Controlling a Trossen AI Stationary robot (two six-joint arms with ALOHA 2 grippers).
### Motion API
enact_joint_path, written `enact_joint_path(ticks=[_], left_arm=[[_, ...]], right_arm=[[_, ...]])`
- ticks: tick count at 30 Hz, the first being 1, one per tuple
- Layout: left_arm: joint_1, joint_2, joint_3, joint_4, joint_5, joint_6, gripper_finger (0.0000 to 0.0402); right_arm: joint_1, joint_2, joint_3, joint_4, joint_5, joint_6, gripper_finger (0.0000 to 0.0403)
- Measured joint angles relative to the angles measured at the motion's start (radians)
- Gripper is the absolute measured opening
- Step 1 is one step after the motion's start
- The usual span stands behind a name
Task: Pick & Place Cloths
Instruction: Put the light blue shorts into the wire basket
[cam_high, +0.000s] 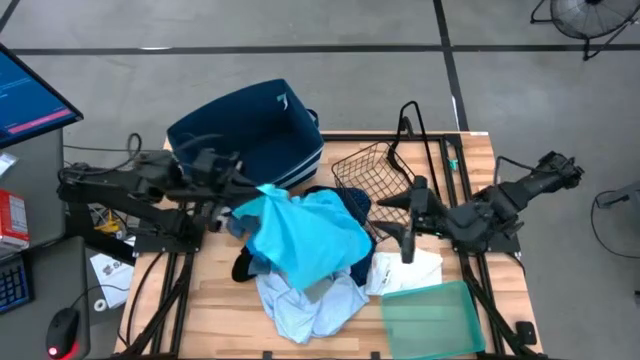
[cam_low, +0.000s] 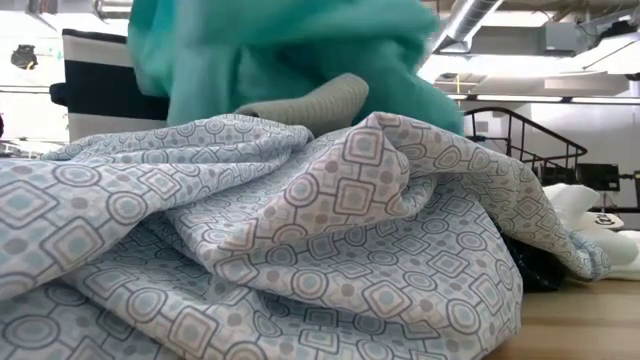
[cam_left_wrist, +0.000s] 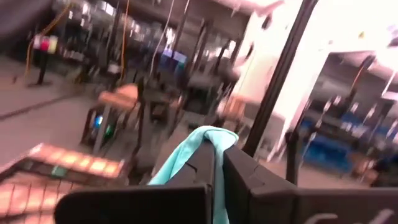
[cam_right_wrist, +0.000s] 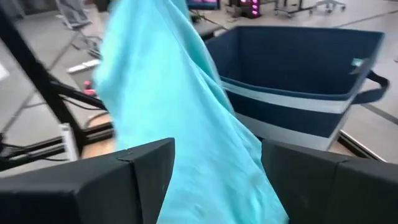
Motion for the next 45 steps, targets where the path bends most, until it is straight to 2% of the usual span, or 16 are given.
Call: enact_joint_path(ticks=[6, 9, 13, 16, 23, 30, 38, 45], left_arm=[[0.0, -0.041, -0.001, 0.247, 0.008, 0.009, 0.0], [0.0, -0.051, 0.0, 0.381, 0.04, 0.031, 0.0], [0.0, -0.051, 0.0, 0.478, 0.039, 0.034, 0.0], [0.0, -0.045, 0.0, 0.533, -0.021, 0.045, 0.0], [0.008, -0.017, 0.0, 0.653, -0.251, 0.134, 0.0], [0.058, 0.03, 0.0, 0.845, -0.305, 0.172, 0.0], [0.108, 0.062, 0.0, 0.881, -0.306, 0.166, 0.0], [0.136, 0.07, 0.0, 0.896, -0.328, 0.166, 0.0]], right_arm=[[-0.072, 0.087, 0.0, 0.002, -0.081, -0.054, 0.0235], [-0.083, 0.13, 0.0, 0.005, -0.084, -0.131, 0.0236], [-0.09, 0.185, -0.001, 0.044, -0.082, -0.244, 0.0249], [-0.1, 0.229, 0.0, 0.116, -0.081, -0.319, 0.0264], [-0.133, 0.337, 0.0, 0.347, -0.096, -0.401, 0.0302], [-0.159, 0.426, 0.0, 0.535, -0.156, -0.404, 0.0326], [-0.204, 0.523, 0.0, 0.682, -0.154, -0.403, 0.0325], [-0.222, 0.594, 0.0, 0.702, -0.152, -0.404, 0.0325]])
